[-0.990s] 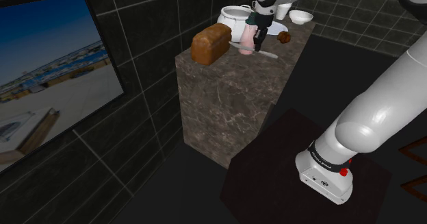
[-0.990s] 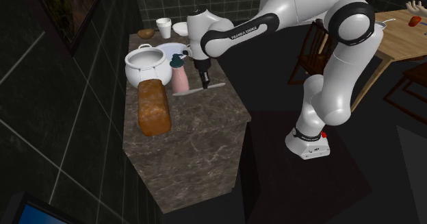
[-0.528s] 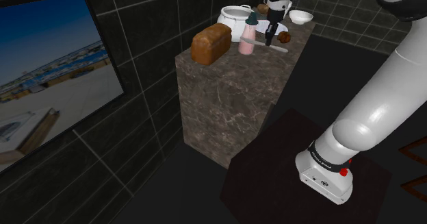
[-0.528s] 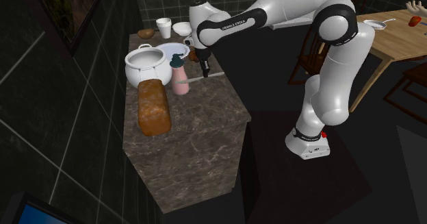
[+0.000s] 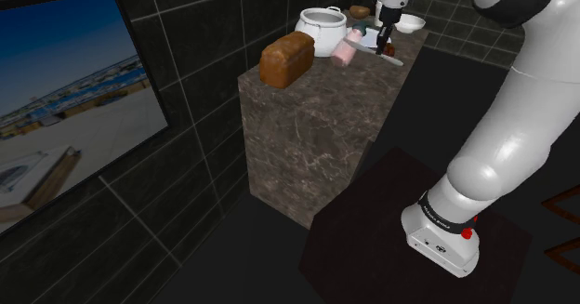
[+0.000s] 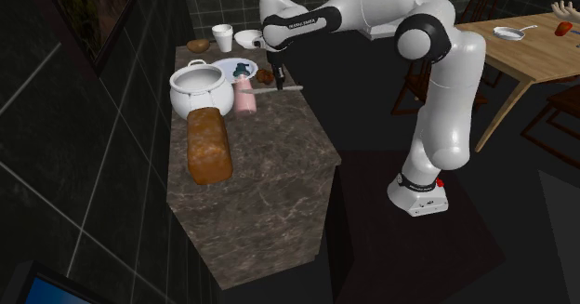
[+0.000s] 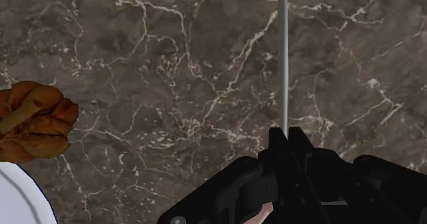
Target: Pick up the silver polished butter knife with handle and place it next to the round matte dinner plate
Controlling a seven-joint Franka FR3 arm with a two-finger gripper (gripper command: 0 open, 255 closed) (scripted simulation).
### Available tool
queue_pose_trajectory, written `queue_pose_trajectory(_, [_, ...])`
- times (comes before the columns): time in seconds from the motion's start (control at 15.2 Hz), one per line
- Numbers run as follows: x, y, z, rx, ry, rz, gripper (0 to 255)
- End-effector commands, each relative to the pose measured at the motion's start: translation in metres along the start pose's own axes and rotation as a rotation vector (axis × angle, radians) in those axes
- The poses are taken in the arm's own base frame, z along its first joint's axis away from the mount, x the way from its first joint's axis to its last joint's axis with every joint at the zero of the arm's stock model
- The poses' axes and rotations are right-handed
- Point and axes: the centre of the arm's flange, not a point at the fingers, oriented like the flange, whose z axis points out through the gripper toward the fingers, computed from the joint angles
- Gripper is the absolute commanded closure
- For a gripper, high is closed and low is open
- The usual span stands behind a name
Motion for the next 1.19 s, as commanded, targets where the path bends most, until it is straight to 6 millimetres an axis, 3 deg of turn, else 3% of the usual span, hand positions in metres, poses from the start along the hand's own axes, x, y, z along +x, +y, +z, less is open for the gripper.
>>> queue_pose_trajectory(0.0, [-0.008, 0.025, -0.001, 0.000, 0.000, -0.002, 255])
queue_pose_trajectory(0.86, [-0.059, 0.189, -0.004, 0.000, 0.000, -0.002, 255])
queue_pose_trajectory(1.12, [-0.059, 0.192, 0.012, 0.000, 0.000, -0.002, 255])
